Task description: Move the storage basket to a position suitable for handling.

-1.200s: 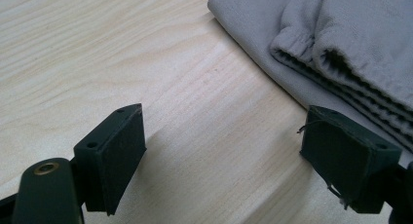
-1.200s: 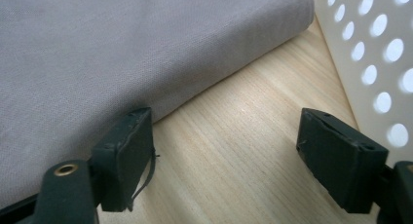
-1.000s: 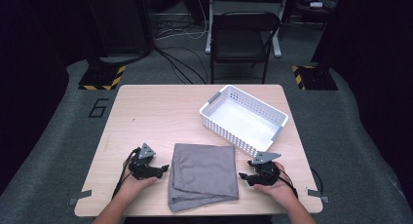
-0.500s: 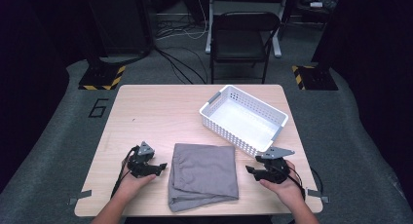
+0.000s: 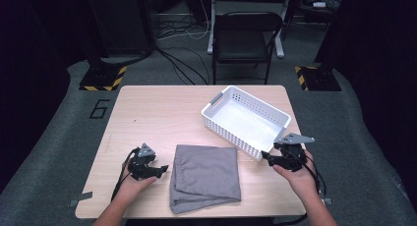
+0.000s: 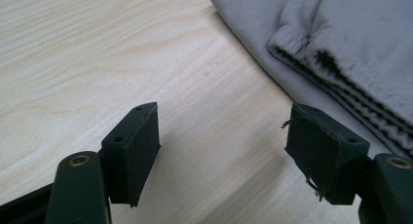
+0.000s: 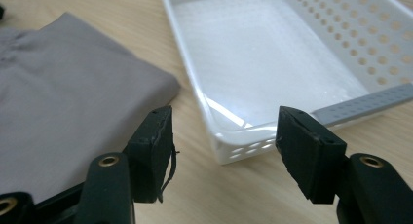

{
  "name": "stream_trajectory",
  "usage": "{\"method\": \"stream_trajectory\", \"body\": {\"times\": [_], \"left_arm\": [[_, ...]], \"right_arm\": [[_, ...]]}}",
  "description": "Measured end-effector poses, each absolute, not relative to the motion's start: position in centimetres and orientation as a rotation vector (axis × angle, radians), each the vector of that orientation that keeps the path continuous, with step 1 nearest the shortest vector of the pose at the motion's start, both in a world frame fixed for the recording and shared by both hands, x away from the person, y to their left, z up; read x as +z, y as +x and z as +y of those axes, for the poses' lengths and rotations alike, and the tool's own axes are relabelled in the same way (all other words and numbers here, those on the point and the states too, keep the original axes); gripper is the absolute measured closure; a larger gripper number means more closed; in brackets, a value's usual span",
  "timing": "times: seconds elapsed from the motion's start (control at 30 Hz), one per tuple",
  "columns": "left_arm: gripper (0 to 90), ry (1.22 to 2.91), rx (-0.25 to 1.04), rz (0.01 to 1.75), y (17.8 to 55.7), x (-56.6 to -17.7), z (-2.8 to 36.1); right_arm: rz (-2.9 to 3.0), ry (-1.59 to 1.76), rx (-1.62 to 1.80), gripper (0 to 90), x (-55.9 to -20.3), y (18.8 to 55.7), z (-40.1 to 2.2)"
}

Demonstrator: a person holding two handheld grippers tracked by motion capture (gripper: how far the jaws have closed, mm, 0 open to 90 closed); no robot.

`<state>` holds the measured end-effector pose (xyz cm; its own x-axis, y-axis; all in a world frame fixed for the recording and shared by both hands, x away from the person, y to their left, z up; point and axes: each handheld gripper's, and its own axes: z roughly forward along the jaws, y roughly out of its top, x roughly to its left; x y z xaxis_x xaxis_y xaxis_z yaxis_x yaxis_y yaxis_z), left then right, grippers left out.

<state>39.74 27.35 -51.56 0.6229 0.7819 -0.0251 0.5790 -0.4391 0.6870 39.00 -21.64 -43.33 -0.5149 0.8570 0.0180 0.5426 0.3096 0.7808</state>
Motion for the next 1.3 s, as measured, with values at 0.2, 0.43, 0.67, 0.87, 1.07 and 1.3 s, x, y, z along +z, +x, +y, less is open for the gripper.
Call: {"method": "stream_trajectory", "body": {"times": [0.2, 0.43, 0.67, 0.87, 1.07, 1.3], "left_arm": [[27.6, 2.155, 0.404, 1.081, 39.7, -51.8, 27.3], [27.6, 2.179, 0.389, 1.077, 39.8, -51.8, 27.5], [27.6, 2.161, 0.391, 1.095, 39.8, -51.8, 27.5], [27.6, 2.15, 0.391, 1.108, 39.8, -51.9, 27.5], [27.7, 2.176, 0.388, 1.101, 39.9, -51.7, 27.6], [27.7, 2.141, 0.402, 1.121, 39.8, -51.9, 27.5]], "right_arm": [[2.127, 1.318, 1.035, 35.5, -43.5, 40.2, -22.3], [2.062, 1.394, 0.98, 34.0, -44.1, 41.7, -23.0], [1.995, 1.489, 0.958, 31.9, -44.6, 42.6, -23.3], [1.978, 1.537, 0.936, 30.3, -45.0, 43.3, -22.8], [1.973, 1.603, 0.899, 28.8, -45.3, 43.9, -22.4], [1.969, 1.654, 0.883, 28.4, -45.8, 44.7, -22.2]]}}
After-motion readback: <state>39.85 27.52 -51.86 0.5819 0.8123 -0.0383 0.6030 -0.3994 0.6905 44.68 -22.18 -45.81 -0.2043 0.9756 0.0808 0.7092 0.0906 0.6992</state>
